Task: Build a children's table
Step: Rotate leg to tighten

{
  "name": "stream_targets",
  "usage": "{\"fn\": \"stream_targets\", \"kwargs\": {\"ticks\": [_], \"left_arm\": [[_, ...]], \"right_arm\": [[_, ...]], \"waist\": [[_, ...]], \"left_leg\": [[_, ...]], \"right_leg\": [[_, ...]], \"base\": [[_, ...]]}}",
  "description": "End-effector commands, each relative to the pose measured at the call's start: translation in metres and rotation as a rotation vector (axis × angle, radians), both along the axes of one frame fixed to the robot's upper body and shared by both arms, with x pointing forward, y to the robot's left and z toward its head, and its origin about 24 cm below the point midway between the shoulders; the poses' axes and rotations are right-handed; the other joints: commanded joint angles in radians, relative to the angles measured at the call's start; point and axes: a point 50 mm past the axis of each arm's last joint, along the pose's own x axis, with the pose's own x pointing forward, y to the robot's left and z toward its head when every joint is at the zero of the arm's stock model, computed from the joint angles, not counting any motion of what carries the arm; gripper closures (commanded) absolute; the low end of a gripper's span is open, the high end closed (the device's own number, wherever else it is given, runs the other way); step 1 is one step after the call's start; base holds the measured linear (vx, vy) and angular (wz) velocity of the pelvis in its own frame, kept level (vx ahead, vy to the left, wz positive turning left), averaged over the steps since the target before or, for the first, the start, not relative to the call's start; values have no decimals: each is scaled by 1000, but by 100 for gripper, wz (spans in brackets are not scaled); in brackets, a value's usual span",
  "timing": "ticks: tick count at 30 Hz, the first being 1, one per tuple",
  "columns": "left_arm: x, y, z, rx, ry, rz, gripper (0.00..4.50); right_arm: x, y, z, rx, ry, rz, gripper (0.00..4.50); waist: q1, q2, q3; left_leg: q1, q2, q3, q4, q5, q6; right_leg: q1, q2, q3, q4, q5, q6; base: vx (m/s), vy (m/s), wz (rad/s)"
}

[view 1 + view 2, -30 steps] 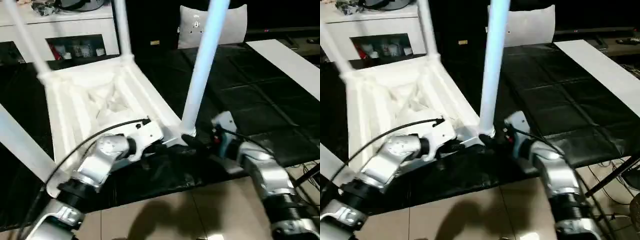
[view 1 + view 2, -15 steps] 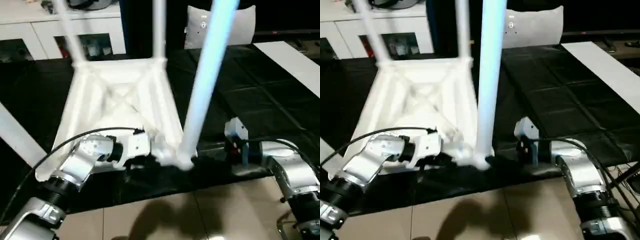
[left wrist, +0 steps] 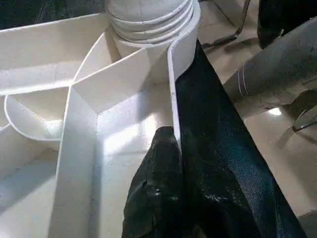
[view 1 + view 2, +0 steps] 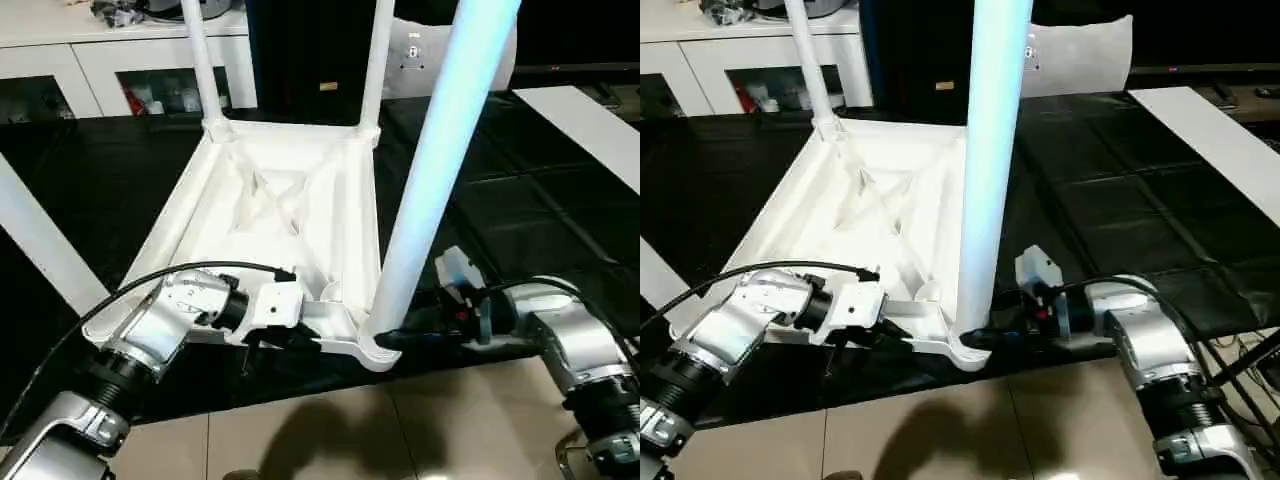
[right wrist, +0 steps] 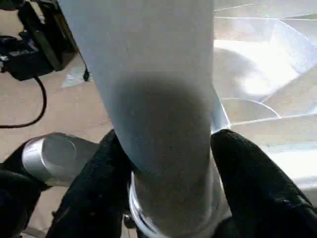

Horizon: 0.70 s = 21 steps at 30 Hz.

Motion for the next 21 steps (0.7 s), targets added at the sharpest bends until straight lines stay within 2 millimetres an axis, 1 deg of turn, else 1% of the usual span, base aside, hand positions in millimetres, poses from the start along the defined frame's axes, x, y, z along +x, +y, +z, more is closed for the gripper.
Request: {"fn": "stream_targets", "kwargs": {"ticks": [1,3,7,10,11,12,13,14,15,16,17,18,19,20,21], "left_arm": [[-5,-9,-1,26,7,-96,450],[-5,-8,-2,28,9,-95,450],[-5,-7,-2,30,10,-93,450],[-5,-6,-3,16,28,-52,450],[-4,-6,-3,5,35,-26,450],[-3,-8,-3,-15,45,29,450],[-3,-8,-3,-15,45,29,450],[-2,-9,-3,-29,52,68,450],[-1,-10,-3,-41,62,108,450],[0,-11,-3,-46,65,123,450],[1,-13,-2,-62,67,160,450],[2,-15,-2,-78,70,202,450],[4,-20,-1,-109,67,274,450],[5,-22,-1,-117,65,293,450],[6,-26,-1,-136,63,342,450]], "right_arm": [[3,2,4,11,-5,10,217],[2,5,3,17,6,28,238],[1,6,2,20,13,33,250],[-3,8,0,40,31,33,251],[-4,9,0,51,32,22,252],[-3,13,-4,42,35,-38,252],[-3,13,-4,42,35,-38,252],[-2,15,-7,32,37,-82,252],[-1,18,-9,20,32,-128,252],[0,19,-10,16,30,-144,252],[2,22,-13,11,25,-189,252],[5,26,-15,6,19,-239,253],[10,33,-19,-1,15,-335,253],[11,35,-20,-3,15,-358,253],[14,40,-23,-10,18,-419,254]], "waist": [[-5,-8,-63],[-5,-11,-62],[-5,-11,-62],[-4,-10,-63],[-5,-10,-63],[-5,-5,-62],[-5,-7,-62],[-7,-9,-60],[-8,-5,-57],[-12,-6,-55],[-15,-7,-50],[-22,-9,-44],[-26,-8,-42],[-34,-10,-38],[-43,-12,-39]], "left_leg": [[-8,-5,35,-59,-25,91],[-10,-6,35,-59,-28,92],[-9,-5,36,-60,-36,87],[-9,-6,35,-58,-20,89],[-9,-6,36,-58,-21,89],[-8,-6,35,-59,-23,86],[-9,-6,36,-59,-24,84],[-10,-7,36,-61,-35,78],[-9,-7,35,-64,-67,67],[-8,-5,36,-68,-85,57],[-10,-10,35,-72,-128,42],[-10,-10,35,-77,-161,23],[-10,-11,34,-79,-177,10],[-12,-15,32,-84,-209,-2],[-12,-16,31,-85,-221,-11]], "right_leg": [[65,-26,30,-46,31,-282],[67,-27,30,-47,25,-280],[66,-27,30,-48,8,-276],[66,-26,30,-45,30,-278],[66,-26,30,-45,31,-279],[65,-26,31,-45,26,-279],[66,-27,31,-47,26,-278],[67,-26,31,-48,8,-274],[65,-28,31,-53,-38,-264],[65,-29,32,-56,-63,-258],[66,-28,30,-65,-151,-234],[64,-29,31,-73,-231,-210],[65,-30,32,-75,-275,-194],[66,-30,28,-85,-380,-153],[63,-30,28,-91,-426,-128]], "base": [[0,0,0],[0,0,0],[0,0,0],[0,0,0],[0,0,0],[0,0,0],[0,0,0],[0,0,0],[0,0,0],[0,0,0],[0,0,0],[0,0,0],[0,0,0],[0,0,0],[0,0,0]]}}
